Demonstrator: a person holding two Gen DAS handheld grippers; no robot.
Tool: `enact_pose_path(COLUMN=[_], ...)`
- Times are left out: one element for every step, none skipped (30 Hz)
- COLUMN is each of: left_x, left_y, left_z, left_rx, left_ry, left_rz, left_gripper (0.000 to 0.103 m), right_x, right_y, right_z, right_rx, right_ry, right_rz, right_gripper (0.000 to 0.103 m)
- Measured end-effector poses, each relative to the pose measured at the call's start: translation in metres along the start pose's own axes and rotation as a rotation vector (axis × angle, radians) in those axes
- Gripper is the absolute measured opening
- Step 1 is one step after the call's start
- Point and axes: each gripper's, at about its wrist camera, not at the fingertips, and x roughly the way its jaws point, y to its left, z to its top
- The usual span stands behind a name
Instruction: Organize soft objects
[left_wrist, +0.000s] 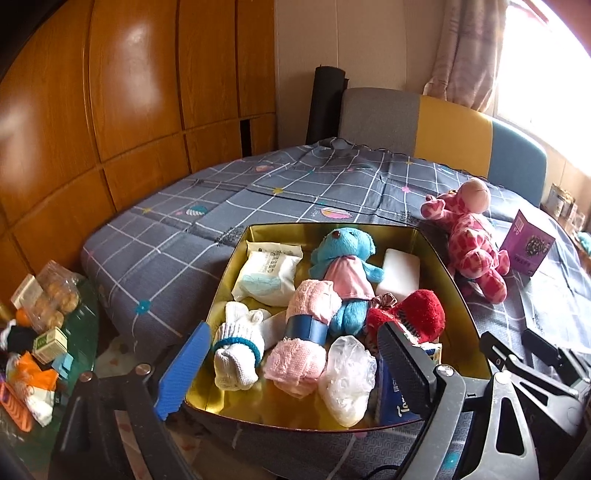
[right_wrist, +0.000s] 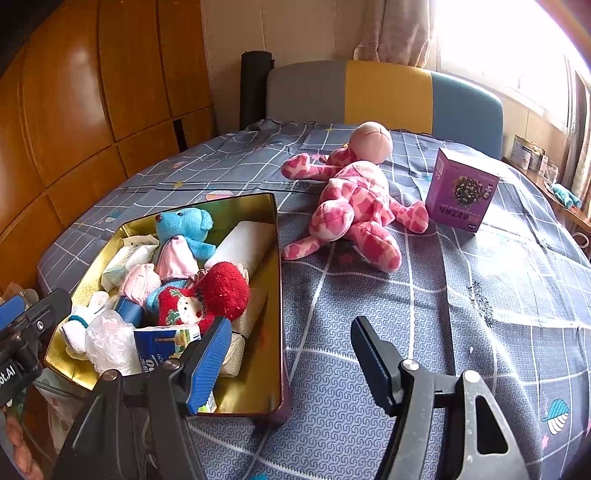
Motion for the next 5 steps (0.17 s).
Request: enact_pose_path(left_x=[-0.0001,0.0001,-0.0003,-0.0008,-0.0007], left_y=[-0.0015,-0.0019,-0.0027,-0.0037,-0.0056], left_z=[-0.0004,-0.0003,-0.0006,-0.0007,-0.0005], left_rx=[0.005,0.007,0.008,0.011,0.021], left_ry=[0.002,0.003,0.001,0.000,0.003], left_rz=[-0.004,-0.006,-0.005,-0.007,-0.011], left_gripper=[0.092,0.091,0.091,0.091,0.094], right_x=[0.0001,0.0001,0.0000,0.0001,0.0001], right_y=[-0.0006,-0.0013,-0.0020,-0.0025,-0.0029], right_z=[0.0001,0.0002,0.0003,0.0004,0.0006], right_rx=[0.001,0.002,0.004,0.005,0.005], right_ry=[0.000,0.000,-0.001,-0.002,-0.003], right_rz=[-0.001,0.000,-0.001,-0.002,-0.003], right_gripper=[0.068,0.068,0.068,0.068,0.068])
